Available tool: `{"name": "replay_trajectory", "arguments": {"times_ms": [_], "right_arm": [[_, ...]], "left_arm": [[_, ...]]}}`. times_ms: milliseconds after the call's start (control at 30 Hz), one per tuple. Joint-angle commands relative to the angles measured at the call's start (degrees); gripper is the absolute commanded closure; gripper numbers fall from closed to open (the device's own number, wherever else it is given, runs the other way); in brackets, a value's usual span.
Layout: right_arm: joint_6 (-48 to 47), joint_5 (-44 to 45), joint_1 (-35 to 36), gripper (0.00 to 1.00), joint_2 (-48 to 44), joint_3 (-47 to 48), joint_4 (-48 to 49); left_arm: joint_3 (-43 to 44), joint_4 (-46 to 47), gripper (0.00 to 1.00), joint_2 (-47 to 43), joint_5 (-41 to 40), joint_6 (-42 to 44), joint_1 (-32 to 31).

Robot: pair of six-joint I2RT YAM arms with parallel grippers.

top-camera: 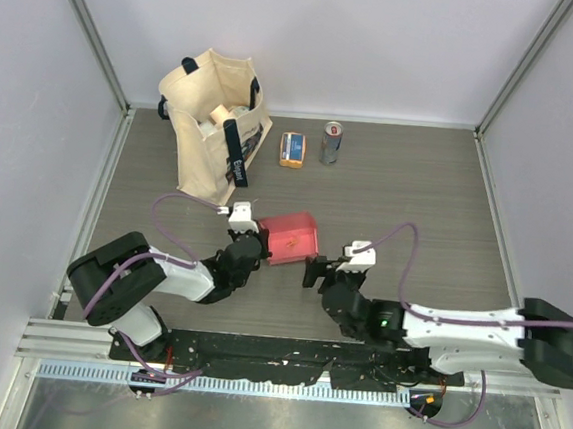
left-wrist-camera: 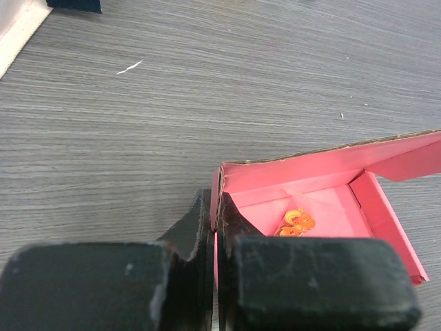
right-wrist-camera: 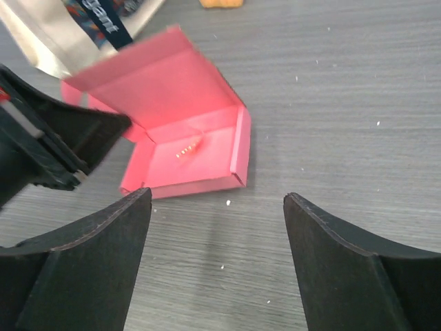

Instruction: Fold the paper box

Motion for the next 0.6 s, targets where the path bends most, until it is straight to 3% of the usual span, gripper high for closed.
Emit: {"name": "replay_trajectory", "arguments": {"times_ms": [0,67,133,233,333,467,567], "right_arm": [[0.4,-10.2,-4.8,0.16,-11.6,1.9,-16.5],[1.8,-16.0,-9.1,0.14,-16.2,3.4,-19.3],[3.8,-28.1,-17.2,0.13,-18.4,4.6,-21.1],[11.9,-37.9,-24.8,0.13,-17.4,8.4,-23.7],[15.3,-38.5,-26.3,0.13,-12.1,15.7,-27.3],[0.0,-46.9,-30.2,0.14,-4.4,24.7,-24.9],[-17.0,-53.2,-31.9,0.22,-1.5,20.8,-17.2]], "left_arm": [[0.1,-0.2,1.0,0.3,-2.5,1.8,-0.9],[0.4,-0.2,1.0,0.9,-2.7,1.9,-1.1],[0.8,-0.3,1.0,1.4,-2.8,2.4,-1.4],[1.5,-0.5,1.0,2.3,-3.7,3.3,-2.0],[2.0,-1.0,1.0,2.8,-4.6,3.5,-2.6],[2.5,-1.7,1.0,2.9,-4.6,4.1,-2.9],[2.3,-2.0,1.0,2.3,-4.4,4.4,-2.8]]}}
